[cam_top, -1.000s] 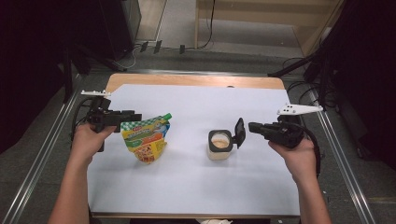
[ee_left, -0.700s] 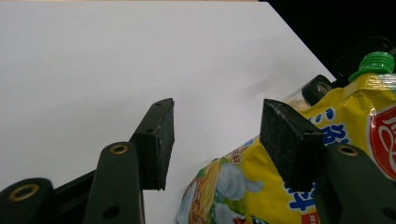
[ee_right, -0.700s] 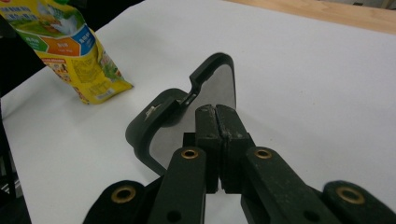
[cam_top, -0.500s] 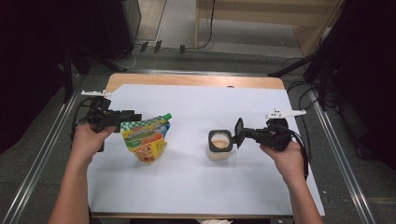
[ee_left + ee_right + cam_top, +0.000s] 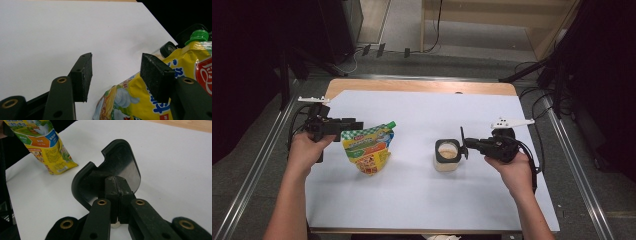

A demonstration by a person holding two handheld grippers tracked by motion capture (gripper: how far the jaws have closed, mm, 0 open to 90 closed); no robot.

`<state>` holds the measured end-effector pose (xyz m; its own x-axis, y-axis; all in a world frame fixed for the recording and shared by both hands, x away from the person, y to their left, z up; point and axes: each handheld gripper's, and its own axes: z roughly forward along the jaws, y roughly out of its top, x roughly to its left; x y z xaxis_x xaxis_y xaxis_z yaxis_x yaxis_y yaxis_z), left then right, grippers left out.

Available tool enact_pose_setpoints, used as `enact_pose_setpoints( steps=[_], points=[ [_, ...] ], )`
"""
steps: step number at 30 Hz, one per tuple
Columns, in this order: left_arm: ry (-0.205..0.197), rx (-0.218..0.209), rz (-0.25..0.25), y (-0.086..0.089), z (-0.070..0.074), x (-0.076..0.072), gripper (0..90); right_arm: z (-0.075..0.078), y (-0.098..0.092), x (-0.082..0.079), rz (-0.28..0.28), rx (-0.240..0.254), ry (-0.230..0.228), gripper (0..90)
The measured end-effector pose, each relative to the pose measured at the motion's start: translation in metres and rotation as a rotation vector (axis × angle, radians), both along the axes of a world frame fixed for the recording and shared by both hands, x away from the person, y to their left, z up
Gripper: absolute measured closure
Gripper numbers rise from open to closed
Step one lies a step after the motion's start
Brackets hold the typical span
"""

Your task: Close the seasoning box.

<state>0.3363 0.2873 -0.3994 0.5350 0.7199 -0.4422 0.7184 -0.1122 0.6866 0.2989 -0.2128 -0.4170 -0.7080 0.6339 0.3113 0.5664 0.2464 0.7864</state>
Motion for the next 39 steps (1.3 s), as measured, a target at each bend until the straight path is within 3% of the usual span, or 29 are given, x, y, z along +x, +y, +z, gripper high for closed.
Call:
enact_pose_setpoints(
  steps=[14,27,32,39],
  points=[
    [0.013,0.000,-0.007,0.001,-0.002,0.001,43.7,-0.006,0.020,-0.003,0.050,-0.009,0.005,90.0],
    [0.019,-0.003,-0.009,0.001,-0.002,0.002,43.3,-0.023,0.039,-0.002,0.098,-0.062,0.024,90.0],
    [0.026,0.000,-0.010,-0.001,-0.004,0.002,43.3,-0.025,0.040,-0.002,0.102,-0.056,0.020,90.0],
    [0.030,-0.001,-0.009,-0.001,-0.005,0.002,43.2,-0.023,0.038,-0.002,0.094,-0.053,0.006,83.1]
  ],
)
